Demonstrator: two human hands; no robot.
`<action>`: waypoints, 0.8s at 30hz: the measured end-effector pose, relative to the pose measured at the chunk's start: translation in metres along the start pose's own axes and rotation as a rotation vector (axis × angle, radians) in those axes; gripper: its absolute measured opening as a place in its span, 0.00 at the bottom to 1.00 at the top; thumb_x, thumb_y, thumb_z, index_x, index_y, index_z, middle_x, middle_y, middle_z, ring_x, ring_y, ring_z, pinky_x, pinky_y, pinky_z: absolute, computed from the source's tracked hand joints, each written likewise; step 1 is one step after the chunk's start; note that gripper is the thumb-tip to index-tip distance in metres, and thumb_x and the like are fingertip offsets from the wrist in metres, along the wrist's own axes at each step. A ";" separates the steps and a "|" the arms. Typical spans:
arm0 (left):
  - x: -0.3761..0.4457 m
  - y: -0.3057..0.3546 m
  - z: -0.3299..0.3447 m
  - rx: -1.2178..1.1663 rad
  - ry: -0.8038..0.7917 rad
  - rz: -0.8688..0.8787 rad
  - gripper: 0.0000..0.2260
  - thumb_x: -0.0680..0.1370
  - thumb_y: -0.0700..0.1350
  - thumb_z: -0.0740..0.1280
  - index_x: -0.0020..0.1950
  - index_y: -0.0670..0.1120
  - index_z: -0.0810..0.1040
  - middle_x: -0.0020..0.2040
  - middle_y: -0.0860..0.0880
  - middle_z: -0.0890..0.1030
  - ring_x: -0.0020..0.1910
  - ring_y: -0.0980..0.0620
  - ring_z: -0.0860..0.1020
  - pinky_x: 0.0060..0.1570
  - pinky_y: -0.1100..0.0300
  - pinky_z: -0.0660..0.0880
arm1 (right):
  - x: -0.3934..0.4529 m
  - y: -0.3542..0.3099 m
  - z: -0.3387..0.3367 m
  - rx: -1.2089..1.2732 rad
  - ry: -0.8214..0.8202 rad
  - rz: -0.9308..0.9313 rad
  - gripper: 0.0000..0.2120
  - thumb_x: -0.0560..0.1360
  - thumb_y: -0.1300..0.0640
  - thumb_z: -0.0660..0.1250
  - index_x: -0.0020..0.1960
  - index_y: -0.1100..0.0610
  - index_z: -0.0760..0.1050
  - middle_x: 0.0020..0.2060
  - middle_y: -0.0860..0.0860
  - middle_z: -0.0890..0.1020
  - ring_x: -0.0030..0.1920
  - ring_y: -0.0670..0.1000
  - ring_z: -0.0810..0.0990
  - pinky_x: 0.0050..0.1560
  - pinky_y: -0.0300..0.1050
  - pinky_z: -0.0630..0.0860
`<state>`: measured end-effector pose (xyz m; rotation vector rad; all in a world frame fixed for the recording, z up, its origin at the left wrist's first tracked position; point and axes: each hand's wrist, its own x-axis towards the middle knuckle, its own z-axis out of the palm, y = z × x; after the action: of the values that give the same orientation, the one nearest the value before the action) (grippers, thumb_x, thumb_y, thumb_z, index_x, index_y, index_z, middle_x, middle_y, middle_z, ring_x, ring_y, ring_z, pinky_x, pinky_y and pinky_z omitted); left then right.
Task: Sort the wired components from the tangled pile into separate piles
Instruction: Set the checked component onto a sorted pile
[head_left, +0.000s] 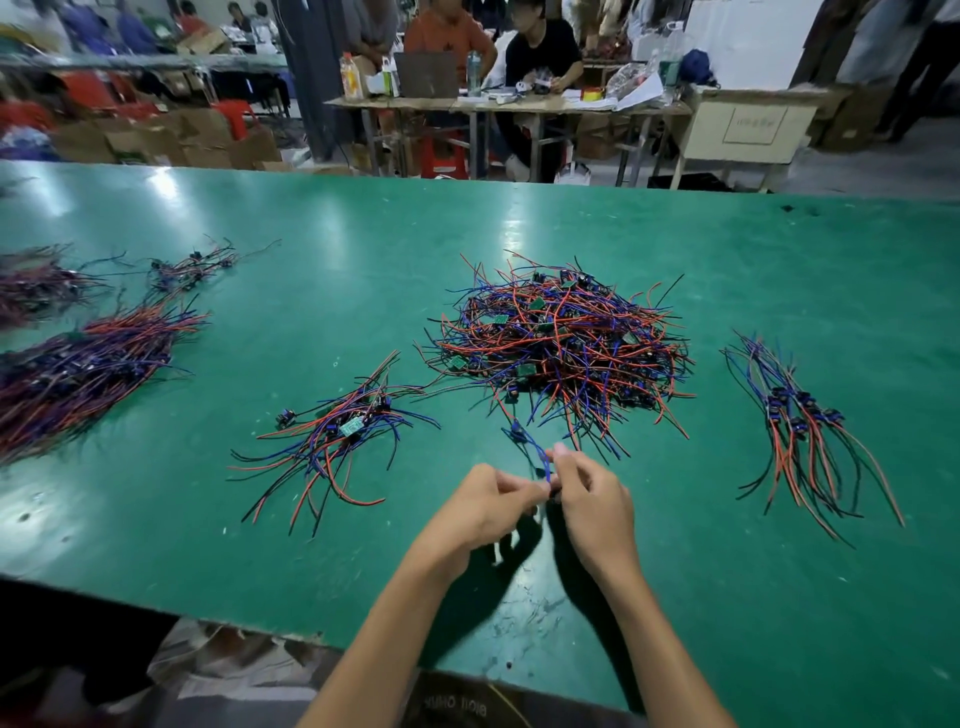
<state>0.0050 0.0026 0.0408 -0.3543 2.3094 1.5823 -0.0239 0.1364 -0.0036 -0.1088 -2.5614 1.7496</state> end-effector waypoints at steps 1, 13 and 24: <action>-0.002 -0.001 0.002 0.030 -0.033 0.015 0.13 0.79 0.52 0.69 0.39 0.46 0.84 0.33 0.51 0.76 0.31 0.53 0.68 0.32 0.62 0.64 | 0.001 -0.001 -0.001 0.008 -0.030 0.000 0.15 0.80 0.40 0.63 0.43 0.45 0.84 0.33 0.39 0.84 0.39 0.40 0.82 0.47 0.40 0.75; 0.019 0.001 0.009 -0.480 -0.025 0.014 0.18 0.87 0.50 0.54 0.59 0.39 0.76 0.47 0.42 0.86 0.38 0.50 0.85 0.39 0.61 0.82 | -0.010 0.000 -0.015 0.508 -0.047 -0.027 0.15 0.84 0.60 0.62 0.43 0.58 0.84 0.31 0.55 0.82 0.30 0.47 0.76 0.32 0.39 0.74; 0.034 -0.017 0.022 -1.089 0.093 0.248 0.11 0.78 0.47 0.70 0.56 0.43 0.79 0.53 0.44 0.85 0.51 0.49 0.85 0.48 0.63 0.80 | -0.014 0.004 -0.008 0.414 -0.030 -0.042 0.12 0.85 0.57 0.60 0.47 0.57 0.80 0.33 0.57 0.85 0.30 0.46 0.77 0.31 0.37 0.77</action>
<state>-0.0171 0.0161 0.0059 -0.3734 1.3447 2.8810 -0.0091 0.1445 -0.0042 -0.0149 -2.1407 2.2299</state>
